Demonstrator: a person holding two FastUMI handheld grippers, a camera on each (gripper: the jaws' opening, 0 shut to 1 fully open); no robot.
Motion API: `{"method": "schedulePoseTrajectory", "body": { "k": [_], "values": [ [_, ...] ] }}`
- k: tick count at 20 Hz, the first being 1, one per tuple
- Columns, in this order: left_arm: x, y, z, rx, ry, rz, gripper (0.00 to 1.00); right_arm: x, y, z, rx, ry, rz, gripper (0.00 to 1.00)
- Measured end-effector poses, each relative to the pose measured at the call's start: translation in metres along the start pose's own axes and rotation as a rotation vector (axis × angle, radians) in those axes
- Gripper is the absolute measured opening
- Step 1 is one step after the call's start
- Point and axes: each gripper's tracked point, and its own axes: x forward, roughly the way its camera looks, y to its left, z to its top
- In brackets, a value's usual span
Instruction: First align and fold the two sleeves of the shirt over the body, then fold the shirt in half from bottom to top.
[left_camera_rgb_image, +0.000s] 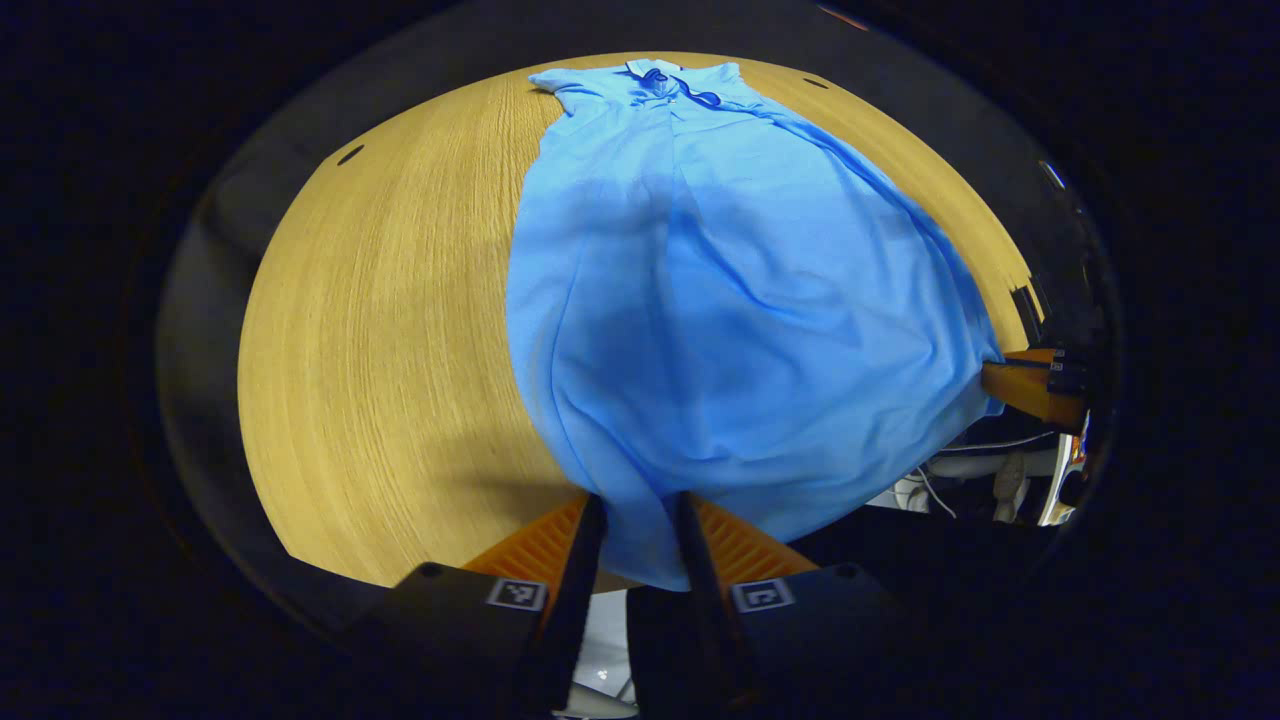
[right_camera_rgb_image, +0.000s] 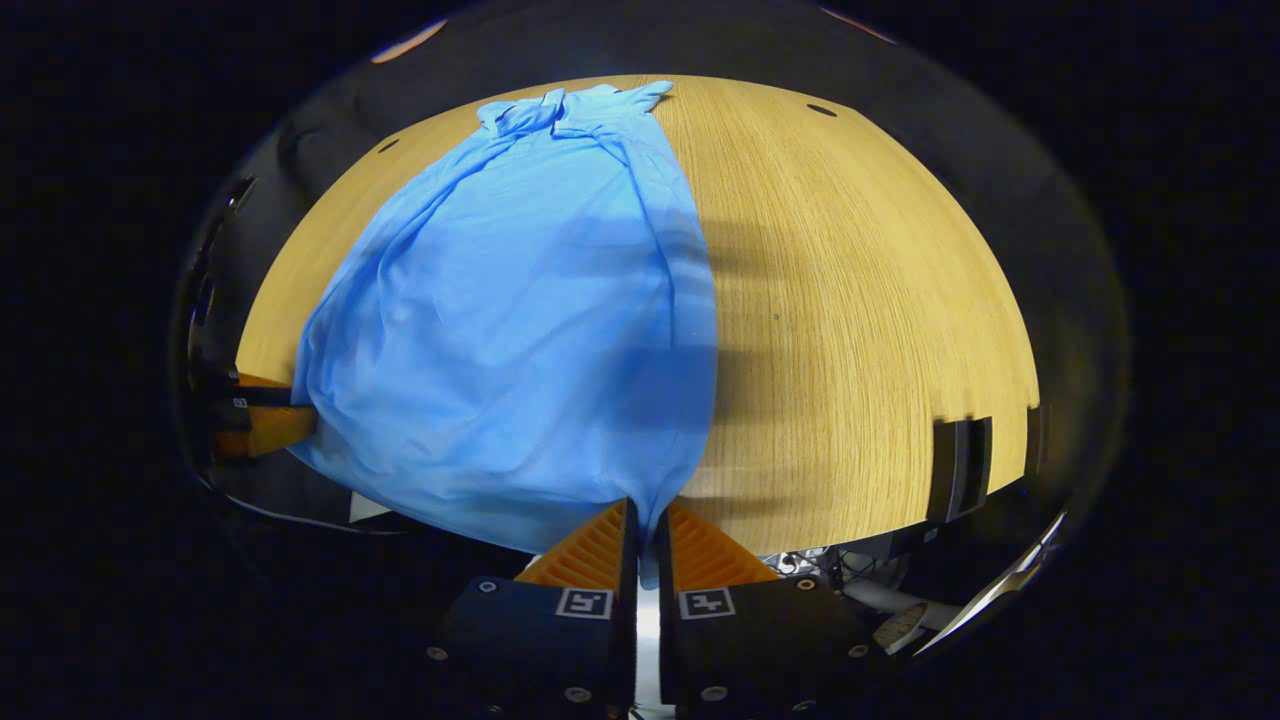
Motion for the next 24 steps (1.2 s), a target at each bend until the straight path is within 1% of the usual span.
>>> {"method": "schedulePoseTrajectory", "body": {
  "k": [1, 2, 3, 5, 7, 8, 9, 13, 17, 19, 21, 23, 24],
  "values": [
    [0.001, 0.0, 0.001, -0.048, -0.002, -0.003, 0.24, 0.0, 0.006, 0.0, 0.035, 0.006, 0.034, 0.07],
    [0.0, -0.001, 0.001, -0.084, 0.002, -0.014, 0.13, -0.002, 0.008, 0.003, 0.064, -0.014, 0.05, 0.04],
    [-0.001, -0.003, 0.003, -0.112, 0.001, -0.038, 0.08, -0.004, 0.008, 0.006, 0.078, -0.03, 0.054, 0.04],
    [-0.006, -0.006, 0.012, -0.153, -0.034, -0.067, 0.08, -0.011, 0.012, 0.007, 0.084, -0.036, 0.085, 0.04],
    [-0.02, -0.009, 0.025, -0.164, -0.086, -0.09, 0.07, -0.022, 0.018, 0.019, 0.106, -0.073, 0.131, 0.04],
    [-0.028, -0.01, 0.033, -0.163, -0.118, -0.096, 0.08, -0.028, 0.018, 0.026, 0.118, -0.096, 0.15, 0.04],
    [-0.036, -0.009, 0.044, -0.162, -0.149, -0.097, 0.07, -0.034, 0.018, 0.034, 0.13, -0.114, 0.166, 0.04],
    [-0.063, -0.012, 0.07, -0.168, -0.242, -0.088, 0.08, -0.06, 0.017, 0.072, 0.161, -0.205, 0.245, 0.04],
    [-0.086, -0.016, 0.098, -0.191, -0.317, -0.096, 0.08, -0.079, 0.013, 0.106, 0.143, -0.271, 0.28, 0.03],
    [-0.1, -0.016, 0.117, -0.196, -0.35, -0.106, 0.08, -0.086, 0.012, 0.123, 0.139, -0.289, 0.285, 0.03],
    [-0.108, -0.012, 0.134, -0.183, -0.379, -0.115, 0.08, -0.092, 0.013, 0.144, 0.138, -0.317, 0.291, 0.03],
    [-0.115, -0.001, 0.159, -0.161, -0.411, -0.115, 0.08, -0.096, 0.009, 0.171, 0.141, -0.36, 0.278, 0.03],
    [-0.114, 0.003, 0.172, -0.145, -0.424, -0.117, 0.06, -0.098, 0.009, 0.183, 0.156, -0.375, 0.278, 0.03]
  ]
}}
